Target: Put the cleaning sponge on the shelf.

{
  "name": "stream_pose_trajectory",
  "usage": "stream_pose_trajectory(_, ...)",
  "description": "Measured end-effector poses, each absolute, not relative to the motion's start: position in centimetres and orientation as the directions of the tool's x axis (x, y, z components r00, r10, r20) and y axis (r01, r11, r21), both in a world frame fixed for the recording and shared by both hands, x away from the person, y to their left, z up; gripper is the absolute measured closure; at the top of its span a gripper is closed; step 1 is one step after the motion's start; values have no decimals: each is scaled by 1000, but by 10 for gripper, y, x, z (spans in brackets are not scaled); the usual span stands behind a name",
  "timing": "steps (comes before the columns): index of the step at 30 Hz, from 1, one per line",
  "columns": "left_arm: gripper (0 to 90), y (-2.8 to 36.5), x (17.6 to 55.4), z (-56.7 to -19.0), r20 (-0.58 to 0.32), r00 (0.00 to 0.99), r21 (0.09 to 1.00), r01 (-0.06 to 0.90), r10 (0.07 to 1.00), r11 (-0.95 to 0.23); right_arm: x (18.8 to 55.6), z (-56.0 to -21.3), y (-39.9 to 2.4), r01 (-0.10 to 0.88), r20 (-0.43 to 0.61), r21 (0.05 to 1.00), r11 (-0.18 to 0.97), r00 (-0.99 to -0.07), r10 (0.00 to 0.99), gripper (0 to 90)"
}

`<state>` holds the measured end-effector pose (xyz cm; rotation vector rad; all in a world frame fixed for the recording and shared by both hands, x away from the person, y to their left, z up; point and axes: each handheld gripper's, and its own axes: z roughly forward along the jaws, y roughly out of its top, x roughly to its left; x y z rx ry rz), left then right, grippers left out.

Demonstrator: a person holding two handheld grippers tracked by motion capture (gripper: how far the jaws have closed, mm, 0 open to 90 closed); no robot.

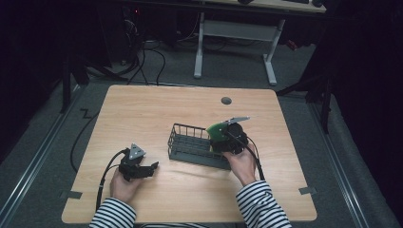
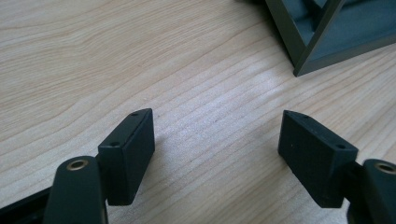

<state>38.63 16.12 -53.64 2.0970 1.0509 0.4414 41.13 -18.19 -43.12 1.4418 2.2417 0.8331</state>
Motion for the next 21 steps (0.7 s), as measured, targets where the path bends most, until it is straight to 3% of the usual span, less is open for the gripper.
stream_pose_trajectory(21, 276, 161, 386, -536, -20, 606, 743, 542, 796, -394, 406, -439, -187, 710, 45, 632, 311, -435, 900, 271)
